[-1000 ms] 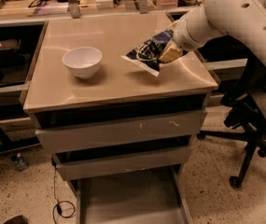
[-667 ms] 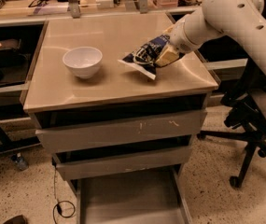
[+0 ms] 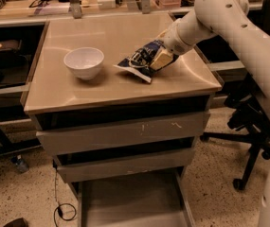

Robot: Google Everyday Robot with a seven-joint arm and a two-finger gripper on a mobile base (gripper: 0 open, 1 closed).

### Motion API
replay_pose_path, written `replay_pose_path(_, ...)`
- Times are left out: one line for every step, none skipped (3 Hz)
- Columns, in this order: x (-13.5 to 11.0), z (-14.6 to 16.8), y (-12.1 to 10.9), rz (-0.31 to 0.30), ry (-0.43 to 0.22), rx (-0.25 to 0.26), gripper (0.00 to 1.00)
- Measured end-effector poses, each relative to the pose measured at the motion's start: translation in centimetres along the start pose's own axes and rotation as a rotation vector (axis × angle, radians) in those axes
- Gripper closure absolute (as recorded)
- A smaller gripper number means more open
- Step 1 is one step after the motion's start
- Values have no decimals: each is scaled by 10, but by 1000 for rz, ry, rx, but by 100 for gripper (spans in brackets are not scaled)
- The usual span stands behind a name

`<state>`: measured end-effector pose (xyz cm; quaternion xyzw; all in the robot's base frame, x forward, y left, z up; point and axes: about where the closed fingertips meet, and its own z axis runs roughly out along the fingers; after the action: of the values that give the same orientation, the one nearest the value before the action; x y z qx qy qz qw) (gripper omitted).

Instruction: Pick blue chip bag from bottom drawer and place on counter

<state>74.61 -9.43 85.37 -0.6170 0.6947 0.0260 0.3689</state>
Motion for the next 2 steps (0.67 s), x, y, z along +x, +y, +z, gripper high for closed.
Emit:
replay_pose_path(-1, 2, 0, -1, -2, -7, 86)
replay_pose_path(-1, 3, 0, -1, -2, -7, 62)
